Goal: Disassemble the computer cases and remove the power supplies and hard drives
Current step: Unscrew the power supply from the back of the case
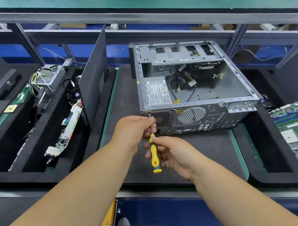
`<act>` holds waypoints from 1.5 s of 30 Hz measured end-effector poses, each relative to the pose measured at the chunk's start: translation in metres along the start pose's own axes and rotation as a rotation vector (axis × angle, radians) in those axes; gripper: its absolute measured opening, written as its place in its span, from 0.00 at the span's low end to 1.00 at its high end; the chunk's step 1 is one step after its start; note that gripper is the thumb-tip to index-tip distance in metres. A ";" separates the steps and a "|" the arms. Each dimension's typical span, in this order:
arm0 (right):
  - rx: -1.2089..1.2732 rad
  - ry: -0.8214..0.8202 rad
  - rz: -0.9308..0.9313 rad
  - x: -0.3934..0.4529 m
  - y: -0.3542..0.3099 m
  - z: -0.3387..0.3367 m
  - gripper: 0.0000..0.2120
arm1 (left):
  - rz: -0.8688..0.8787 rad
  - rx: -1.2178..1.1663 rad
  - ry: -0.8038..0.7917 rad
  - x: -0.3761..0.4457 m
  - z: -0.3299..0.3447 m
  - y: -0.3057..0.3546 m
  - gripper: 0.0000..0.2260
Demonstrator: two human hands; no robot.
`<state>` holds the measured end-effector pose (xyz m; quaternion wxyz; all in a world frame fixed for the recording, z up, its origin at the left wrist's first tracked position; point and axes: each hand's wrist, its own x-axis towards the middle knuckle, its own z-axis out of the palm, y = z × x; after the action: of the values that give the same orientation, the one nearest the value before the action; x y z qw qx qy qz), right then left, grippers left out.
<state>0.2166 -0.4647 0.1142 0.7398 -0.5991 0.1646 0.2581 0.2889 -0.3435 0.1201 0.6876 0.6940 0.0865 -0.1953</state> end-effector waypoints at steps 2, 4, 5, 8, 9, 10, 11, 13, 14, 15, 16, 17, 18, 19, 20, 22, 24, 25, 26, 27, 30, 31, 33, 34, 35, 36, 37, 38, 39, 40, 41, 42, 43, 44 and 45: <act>0.010 -0.047 -0.024 -0.001 0.001 -0.006 0.15 | -0.008 0.003 0.002 0.001 0.000 0.000 0.06; -0.013 -0.051 -0.057 -0.001 0.001 -0.010 0.13 | -0.010 0.010 0.001 0.000 0.001 0.001 0.06; -0.029 -0.044 -0.069 -0.001 0.000 -0.011 0.11 | -0.008 0.013 -0.002 0.000 0.002 0.001 0.07; -0.048 -0.018 -0.066 0.000 0.000 -0.012 0.05 | -0.011 0.011 -0.021 -0.003 0.003 0.004 0.08; -0.051 -0.009 -0.061 0.001 0.000 -0.011 0.04 | -0.017 0.013 -0.026 -0.004 0.004 0.005 0.09; -0.056 0.001 -0.060 0.001 0.001 -0.011 0.05 | -0.024 0.016 -0.030 -0.005 0.004 0.007 0.09; -0.065 0.013 -0.061 0.002 0.002 -0.010 0.06 | -0.032 0.020 -0.032 -0.006 0.004 0.008 0.10; -0.076 0.040 -0.066 0.004 0.003 -0.008 0.08 | -0.057 0.022 -0.029 -0.007 0.006 0.009 0.10; -0.078 0.053 -0.068 0.005 0.003 -0.007 0.09 | -0.072 0.021 -0.023 -0.007 0.006 0.009 0.10; -0.082 0.064 -0.069 0.005 0.003 -0.006 0.10 | -0.081 0.021 -0.013 -0.006 0.007 0.009 0.09; -0.088 0.074 -0.072 0.006 0.003 -0.004 0.11 | -0.083 0.024 0.002 -0.006 0.007 0.008 0.08; -0.097 0.081 -0.076 0.006 0.002 -0.003 0.11 | -0.078 0.033 0.019 -0.005 0.007 0.007 0.08; -0.106 0.088 -0.082 0.006 0.001 -0.001 0.12 | -0.070 0.048 0.036 -0.003 0.006 0.006 0.09; -0.113 0.097 -0.084 0.006 -0.001 0.001 0.13 | -0.062 0.071 0.050 -0.002 0.006 0.005 0.09; -0.118 0.105 -0.083 0.006 -0.002 0.002 0.14 | -0.057 0.098 0.062 0.000 0.006 0.004 0.09; -0.124 0.108 -0.074 0.006 -0.002 0.003 0.16 | -0.053 0.136 0.072 0.002 0.005 0.003 0.11; -0.121 0.091 -0.062 0.007 -0.002 0.002 0.15 | -0.043 0.123 0.059 0.002 0.005 0.003 0.12; -0.118 0.072 -0.053 0.006 -0.002 0.001 0.12 | -0.036 0.098 0.048 0.002 0.005 0.003 0.11; -0.112 0.048 -0.040 0.005 -0.002 -0.001 0.10 | -0.029 0.068 0.038 0.001 0.005 0.003 0.10; -0.096 0.021 -0.023 0.003 -0.003 -0.003 0.09 | -0.024 0.044 0.033 0.001 0.005 0.003 0.08; -0.024 -0.090 0.026 -0.003 -0.006 -0.011 0.12 | -0.020 0.026 0.038 -0.001 0.005 0.002 0.07; -0.022 -0.124 0.021 -0.005 -0.006 -0.015 0.12 | -0.019 0.024 0.034 -0.001 0.005 0.002 0.07; -0.041 -0.154 -0.014 -0.006 -0.005 -0.019 0.11 | -0.013 0.022 0.016 -0.002 0.006 0.003 0.07; -0.051 -0.151 -0.030 -0.006 -0.004 -0.019 0.10 | -0.011 0.022 0.008 -0.003 0.006 0.003 0.08; -0.056 -0.137 -0.037 -0.006 -0.003 -0.019 0.09 | -0.011 0.023 0.002 -0.004 0.006 0.004 0.08; -0.057 -0.117 -0.038 -0.005 -0.003 -0.019 0.07 | -0.013 0.024 -0.004 -0.004 0.006 0.005 0.08; -0.057 -0.094 -0.035 -0.004 -0.002 -0.018 0.06 | -0.018 0.023 -0.009 -0.005 0.007 0.006 0.09; -0.056 -0.073 -0.031 -0.003 -0.002 -0.017 0.05 | -0.024 0.021 -0.014 -0.005 0.007 0.006 0.09; -0.054 -0.058 -0.031 -0.002 -0.001 -0.016 0.04 | -0.031 0.018 -0.017 -0.005 0.007 0.007 0.09; -0.053 -0.049 -0.032 -0.001 -0.001 -0.015 0.04 | -0.037 0.017 -0.019 -0.006 0.007 0.008 0.10; -0.050 -0.041 -0.036 0.000 -0.001 -0.014 0.04 | -0.043 0.019 -0.020 -0.007 0.007 0.009 0.10; -0.048 -0.035 -0.040 0.001 -0.001 -0.012 0.05 | -0.048 0.024 -0.021 -0.008 0.006 0.010 0.10; -0.048 -0.028 -0.043 0.002 -0.001 -0.011 0.06 | -0.054 0.032 -0.021 -0.008 0.006 0.010 0.10; -0.049 -0.021 -0.043 0.002 -0.002 -0.010 0.07 | -0.060 0.044 -0.019 -0.008 0.006 0.011 0.10; -0.051 -0.016 -0.042 0.003 -0.002 -0.009 0.07 | -0.068 0.060 -0.014 -0.007 0.007 0.012 0.10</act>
<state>0.2205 -0.4731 0.1123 0.7310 -0.6190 0.1396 0.2512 0.2858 -0.3493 0.1339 0.6598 0.7097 0.0994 -0.2261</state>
